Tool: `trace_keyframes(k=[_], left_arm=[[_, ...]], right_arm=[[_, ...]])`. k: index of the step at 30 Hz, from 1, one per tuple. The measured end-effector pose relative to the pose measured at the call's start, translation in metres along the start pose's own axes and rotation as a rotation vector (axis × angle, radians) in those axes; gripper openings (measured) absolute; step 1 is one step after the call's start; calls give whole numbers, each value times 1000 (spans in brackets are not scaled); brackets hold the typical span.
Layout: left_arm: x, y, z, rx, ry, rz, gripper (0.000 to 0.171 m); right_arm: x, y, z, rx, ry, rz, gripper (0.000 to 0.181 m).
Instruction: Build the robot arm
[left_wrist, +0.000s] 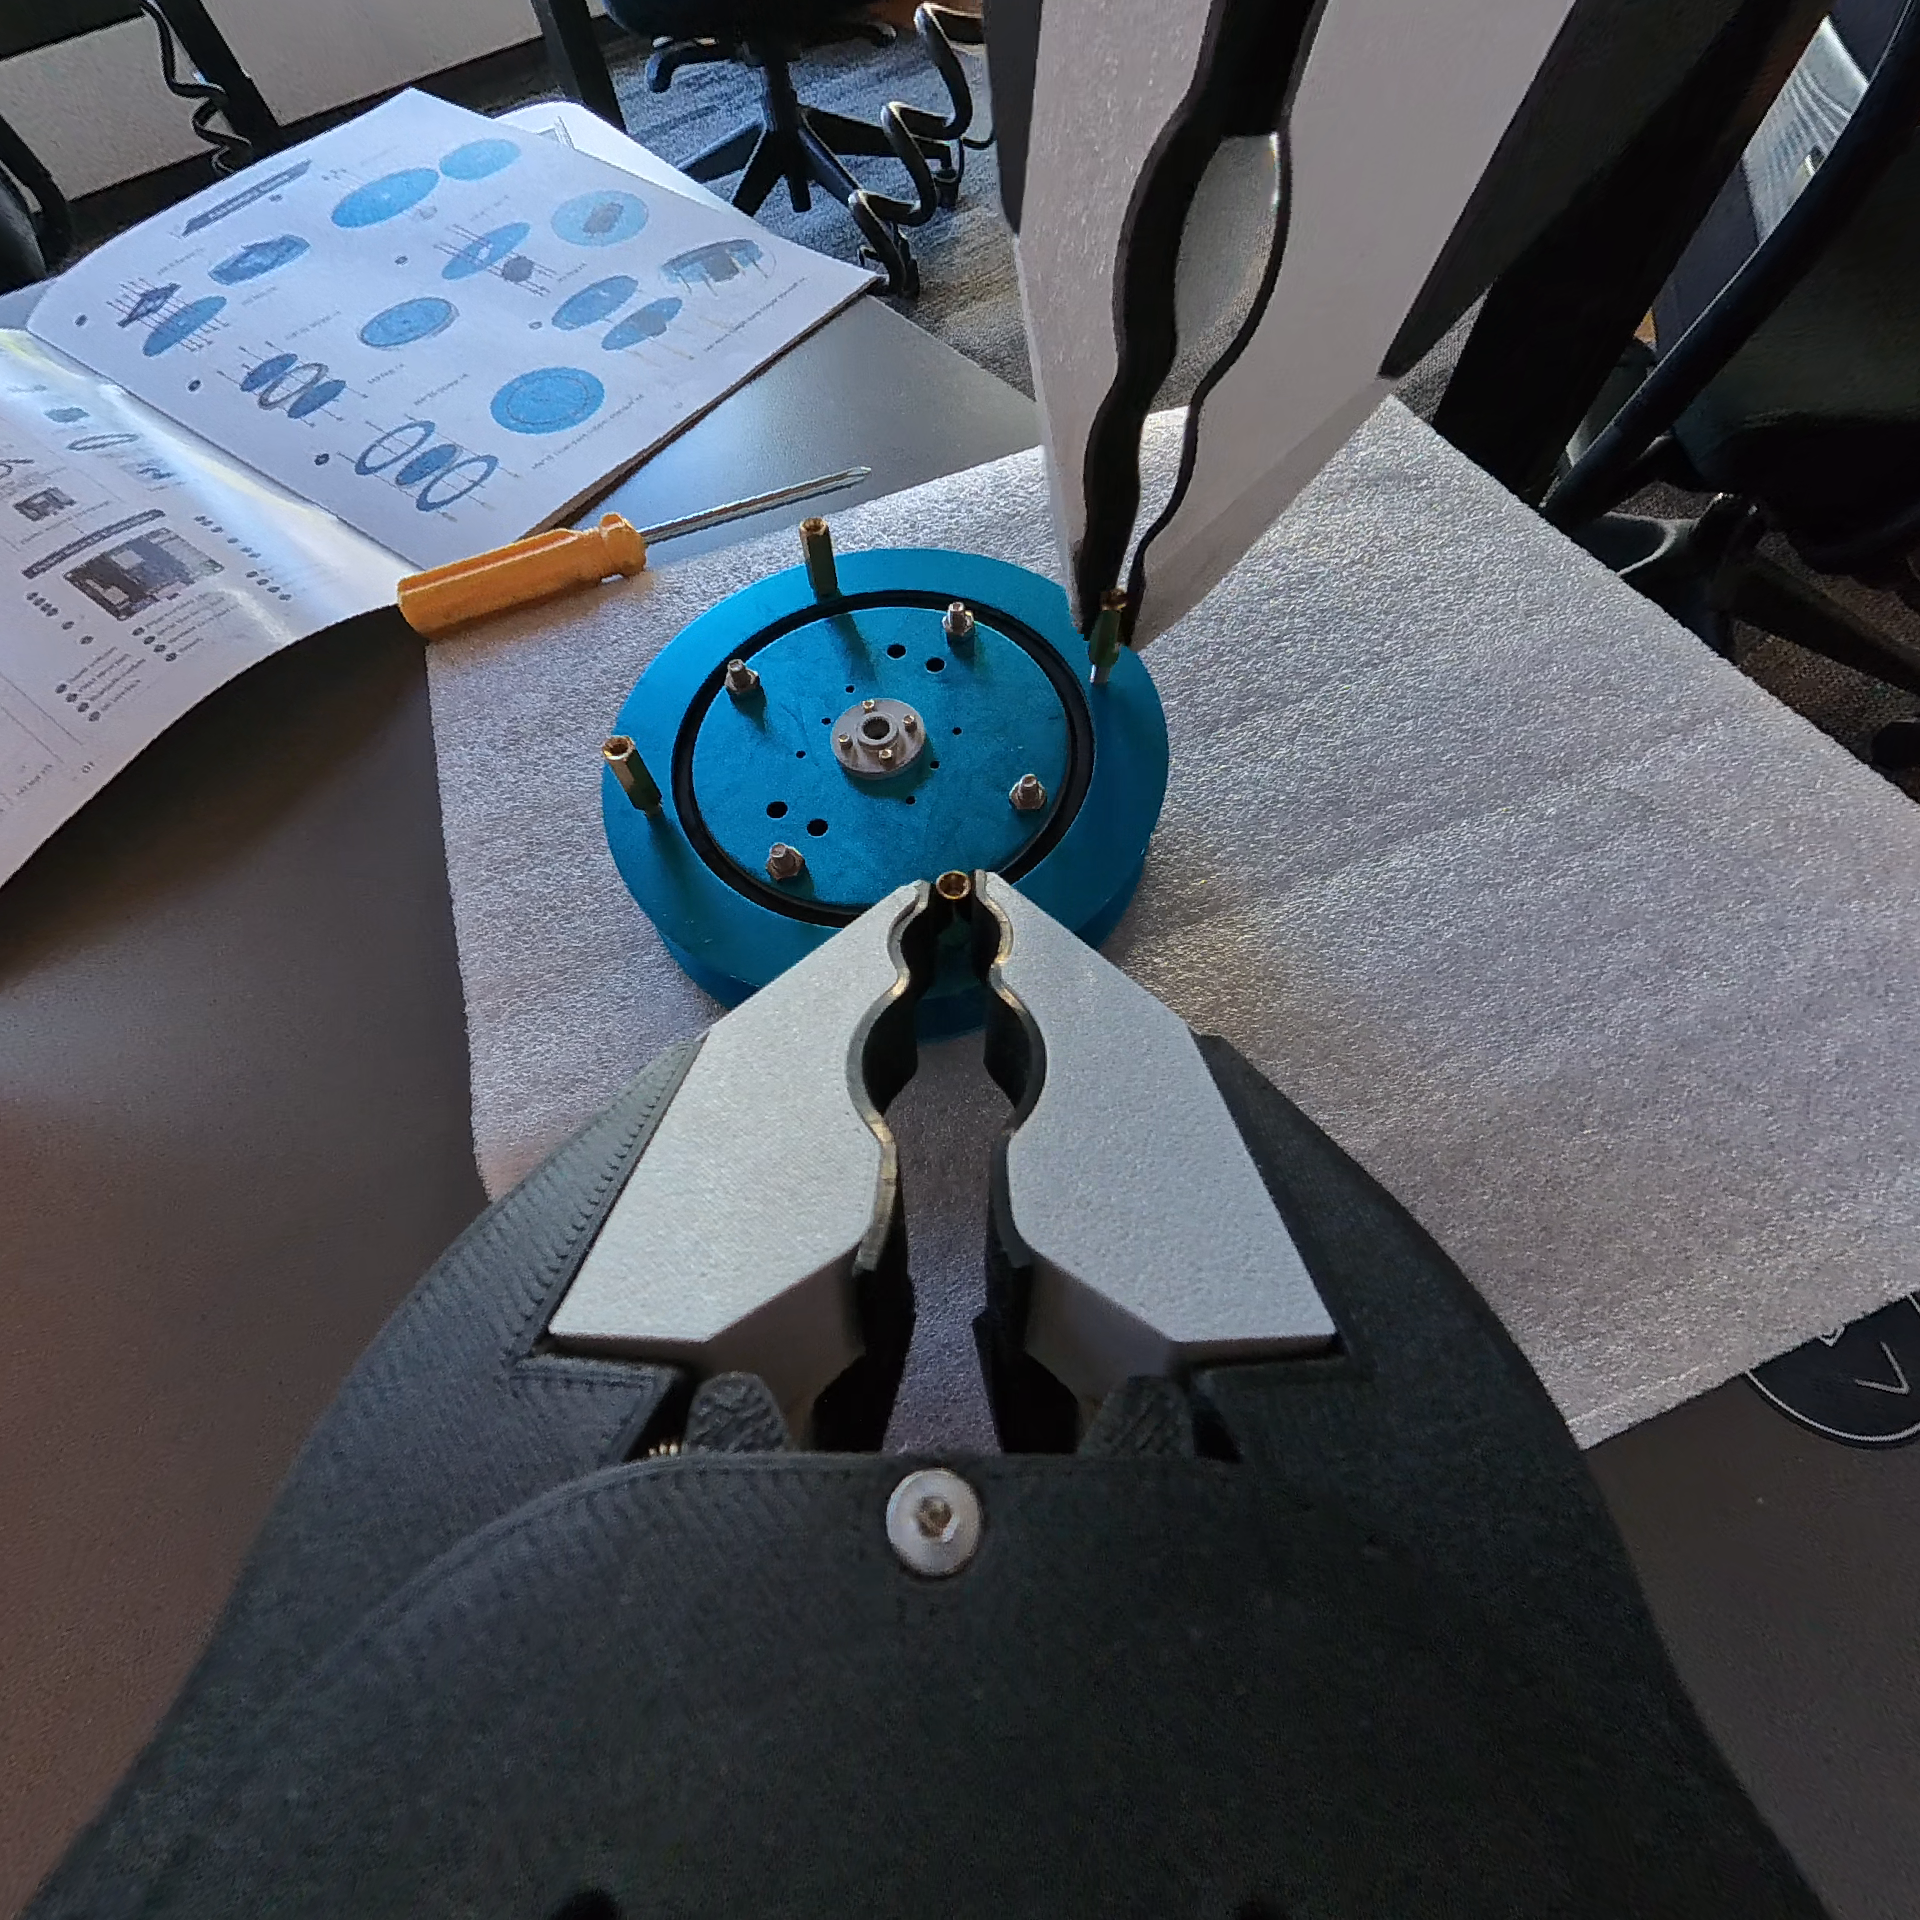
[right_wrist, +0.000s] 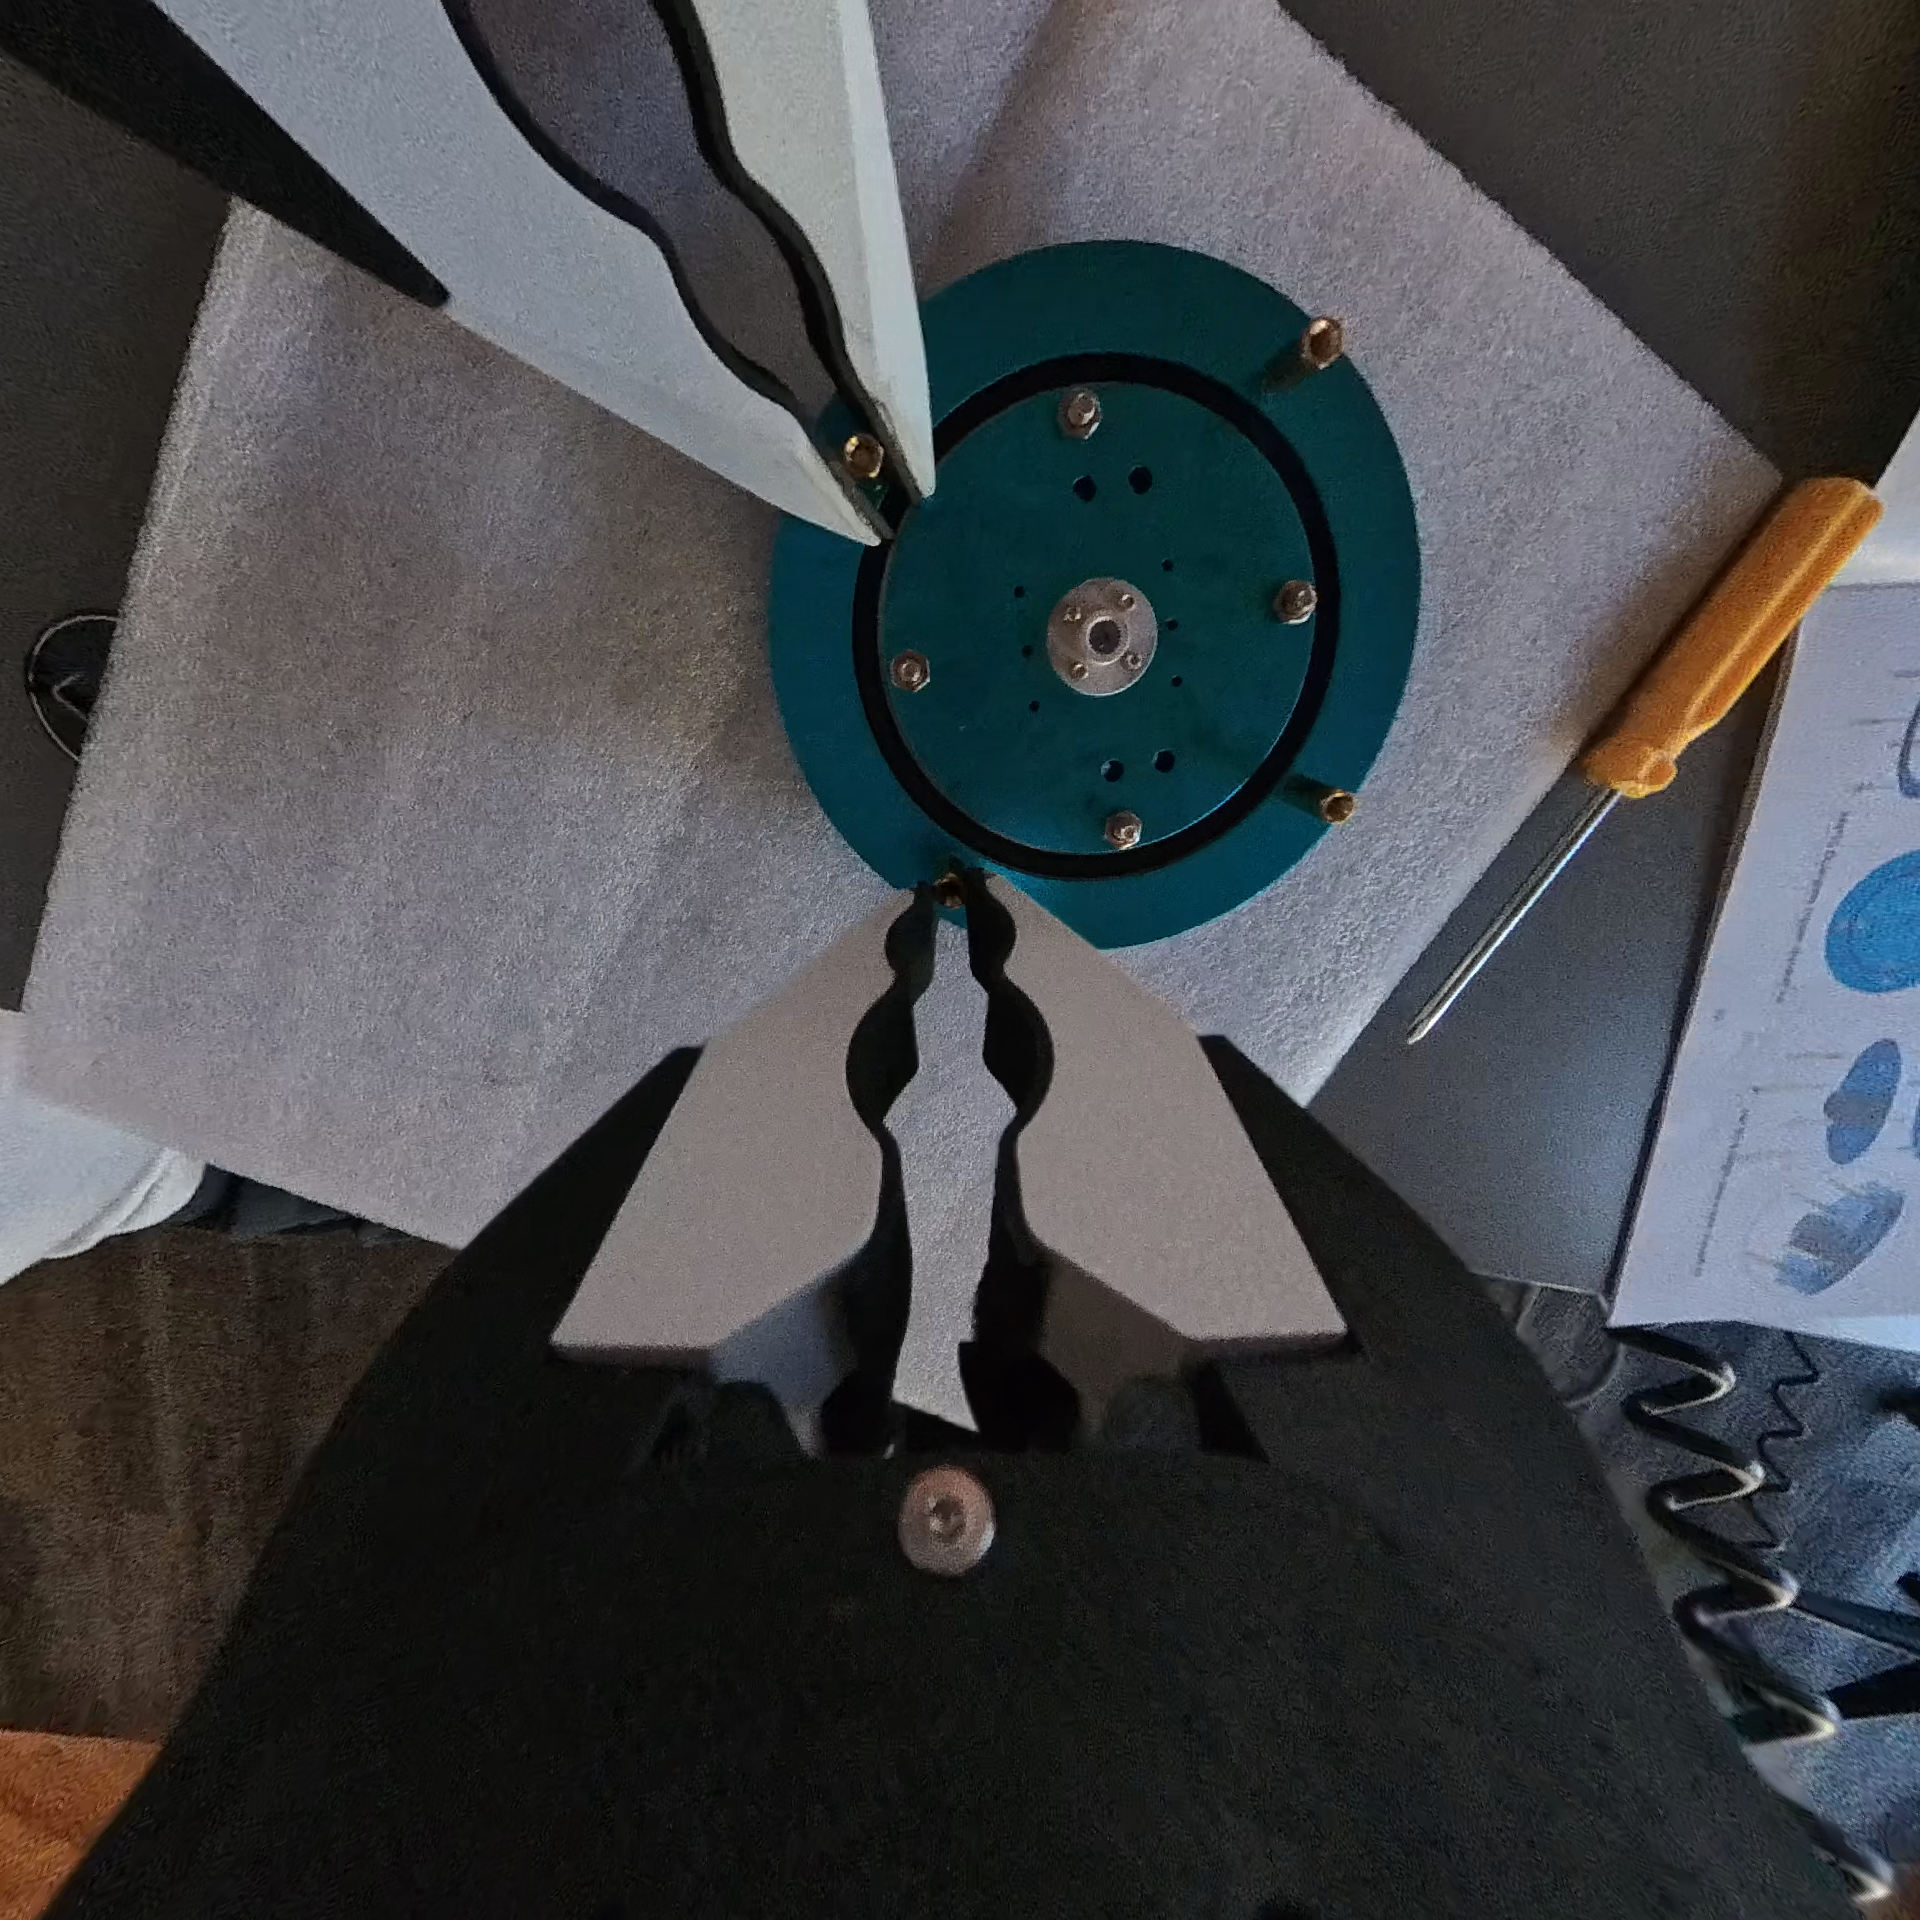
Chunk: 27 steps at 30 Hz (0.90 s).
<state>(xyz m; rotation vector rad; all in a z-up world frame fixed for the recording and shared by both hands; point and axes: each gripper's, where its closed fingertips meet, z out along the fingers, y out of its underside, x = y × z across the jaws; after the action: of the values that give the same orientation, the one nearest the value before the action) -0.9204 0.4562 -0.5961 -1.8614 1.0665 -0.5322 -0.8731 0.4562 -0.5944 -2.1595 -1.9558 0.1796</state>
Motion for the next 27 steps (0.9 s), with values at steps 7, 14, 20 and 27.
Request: trace_keyframes(k=[7, 14, 20, 27], left_arm=[[0, 0, 0, 0, -5, 9, 4], [0, 0, 0, 0, 2, 3, 4], [0, 0, 0, 0, -1, 1, 4], [1, 0, 0, 0, -3, 12, 4]], right_arm=[[0, 2, 0, 48, 18, 560, 5], [0, -9, -9, 72, 39, 28, 16], [1, -1, -2, -20, 16, -22, 5], [1, 2, -1, 30, -20, 583, 5]])
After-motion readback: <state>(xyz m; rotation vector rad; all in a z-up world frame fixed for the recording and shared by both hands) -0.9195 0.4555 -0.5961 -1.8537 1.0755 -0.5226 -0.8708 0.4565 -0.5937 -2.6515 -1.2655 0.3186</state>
